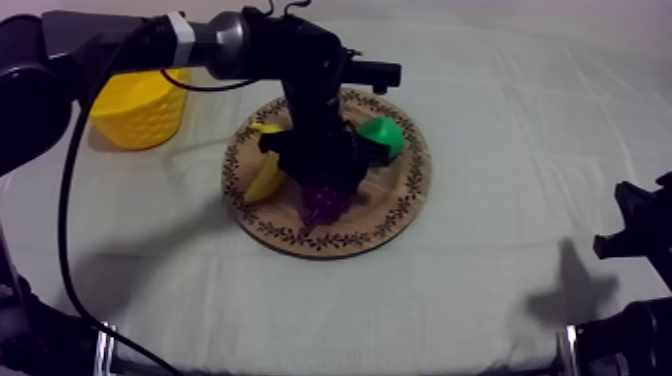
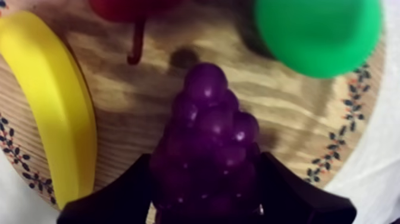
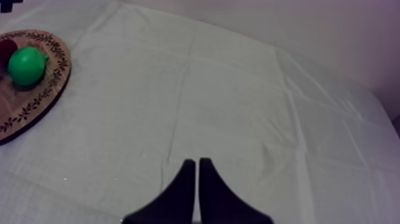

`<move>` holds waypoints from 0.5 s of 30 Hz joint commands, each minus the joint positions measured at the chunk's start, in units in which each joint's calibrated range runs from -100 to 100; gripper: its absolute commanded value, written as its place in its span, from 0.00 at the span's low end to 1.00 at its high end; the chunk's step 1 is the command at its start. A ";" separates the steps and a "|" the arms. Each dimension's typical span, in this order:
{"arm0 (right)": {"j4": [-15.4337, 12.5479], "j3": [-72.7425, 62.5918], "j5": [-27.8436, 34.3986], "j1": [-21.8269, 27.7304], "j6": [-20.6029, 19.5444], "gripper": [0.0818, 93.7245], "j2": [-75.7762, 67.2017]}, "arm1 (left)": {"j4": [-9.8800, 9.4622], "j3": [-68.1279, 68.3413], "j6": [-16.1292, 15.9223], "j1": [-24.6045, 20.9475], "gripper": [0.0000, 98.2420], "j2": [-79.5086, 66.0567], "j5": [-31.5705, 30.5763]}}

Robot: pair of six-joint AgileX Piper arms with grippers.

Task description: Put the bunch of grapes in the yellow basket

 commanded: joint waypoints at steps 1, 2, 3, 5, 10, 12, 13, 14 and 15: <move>0.03 -0.04 0.02 -0.02 0.01 0.00 0.00 | 0.03 0.02 -0.44 0.04 0.46 -1.46 0.06; 0.03 -0.04 0.02 -0.02 0.01 0.00 0.00 | 0.01 -0.03 -0.64 0.10 0.46 -2.29 0.17; 0.03 -0.04 0.02 -0.02 0.01 0.00 0.00 | -0.04 -0.13 -0.78 0.16 0.46 -3.18 0.40; 0.03 -0.04 0.02 -0.02 0.01 0.00 0.00 | -0.19 -0.56 -0.97 0.35 0.46 -5.05 1.04; 0.03 -0.04 0.02 -0.02 0.01 0.00 0.00 | -0.63 -2.37 -0.96 0.71 0.46 -9.54 3.77; 0.03 -0.04 0.02 -0.02 0.01 0.00 0.00 | -0.79 -2.99 -1.01 0.80 0.46 -11.12 4.67; 0.03 -0.04 0.02 -0.02 0.01 0.00 0.00 | -0.83 -3.27 -1.03 0.82 0.46 -11.82 5.15; 0.03 -0.04 0.02 -0.02 0.01 0.00 0.00 | -0.88 -3.54 -1.02 0.84 0.46 -12.46 5.63; 0.03 -0.04 0.02 -0.02 0.01 0.00 0.00 | -0.91 -3.79 -1.02 0.85 0.46 -13.09 6.04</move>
